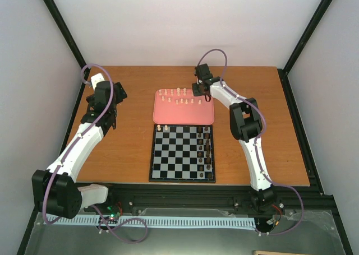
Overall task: Set up the chess pieces on the board
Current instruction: Pick up the chess piece from the storage box, then place the chess piece on the chessboard.
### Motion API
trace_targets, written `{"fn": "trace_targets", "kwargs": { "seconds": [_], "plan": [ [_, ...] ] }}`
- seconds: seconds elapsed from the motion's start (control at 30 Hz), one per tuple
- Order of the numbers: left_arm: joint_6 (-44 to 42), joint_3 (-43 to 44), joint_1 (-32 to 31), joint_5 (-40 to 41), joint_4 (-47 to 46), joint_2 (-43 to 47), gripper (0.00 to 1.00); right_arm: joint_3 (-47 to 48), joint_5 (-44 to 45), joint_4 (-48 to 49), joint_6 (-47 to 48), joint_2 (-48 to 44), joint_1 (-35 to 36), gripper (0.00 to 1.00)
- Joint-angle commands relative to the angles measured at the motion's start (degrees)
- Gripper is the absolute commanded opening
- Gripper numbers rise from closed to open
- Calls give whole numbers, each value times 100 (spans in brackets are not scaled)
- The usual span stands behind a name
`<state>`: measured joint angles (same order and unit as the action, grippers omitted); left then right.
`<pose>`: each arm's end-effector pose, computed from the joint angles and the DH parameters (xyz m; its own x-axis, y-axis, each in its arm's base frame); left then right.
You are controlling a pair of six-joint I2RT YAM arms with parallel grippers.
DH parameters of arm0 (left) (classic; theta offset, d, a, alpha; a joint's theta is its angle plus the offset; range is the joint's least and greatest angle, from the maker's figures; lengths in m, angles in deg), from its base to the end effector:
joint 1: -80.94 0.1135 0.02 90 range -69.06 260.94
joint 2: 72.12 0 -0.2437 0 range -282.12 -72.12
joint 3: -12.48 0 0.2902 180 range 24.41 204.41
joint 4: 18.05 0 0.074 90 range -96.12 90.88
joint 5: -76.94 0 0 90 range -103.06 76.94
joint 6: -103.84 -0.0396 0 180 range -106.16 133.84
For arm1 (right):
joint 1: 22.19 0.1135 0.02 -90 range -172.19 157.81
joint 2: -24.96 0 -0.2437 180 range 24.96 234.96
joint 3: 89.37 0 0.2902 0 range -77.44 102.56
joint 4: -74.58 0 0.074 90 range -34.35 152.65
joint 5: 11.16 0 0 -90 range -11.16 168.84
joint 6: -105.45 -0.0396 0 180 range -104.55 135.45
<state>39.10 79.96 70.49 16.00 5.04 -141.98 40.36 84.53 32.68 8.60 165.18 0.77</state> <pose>0.3222 -0.0399 0.2835 -0.2661 -0.3302 -0.9056 -0.4271 0.8826 -0.1963 0.5189 0.2156 0.1268 -0.7639 -0.1947 -0.6153 -0.2431 0.9700 -0.0052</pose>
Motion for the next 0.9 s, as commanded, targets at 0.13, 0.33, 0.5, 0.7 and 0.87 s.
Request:
{"fn": "trace_targets", "kwargs": {
  "seconds": [0.13, 0.33, 0.5, 0.7, 0.87],
  "plan": [
    [-36, 194, -7, 89, -109, -2, 100, 116, -41, -90, 0, 46, -70, 6],
    [-42, 193, -8, 94, -97, -1, 100, -450, -226, 289, 43, -553, -73, 3],
    [-47, 200, -9, 87, -102, 1, 100, -1447, -164, 840, 67, -1689, 58, 3],
    [-42, 214, -9, 65, -74, -11, 100, -2436, -69, 1139, 138, -2844, 520, 3],
    [-37, 204, -9, 62, -49, 67, 100, -3134, 70, 1251, 30, -3494, 1314, 3]
  ]
}}
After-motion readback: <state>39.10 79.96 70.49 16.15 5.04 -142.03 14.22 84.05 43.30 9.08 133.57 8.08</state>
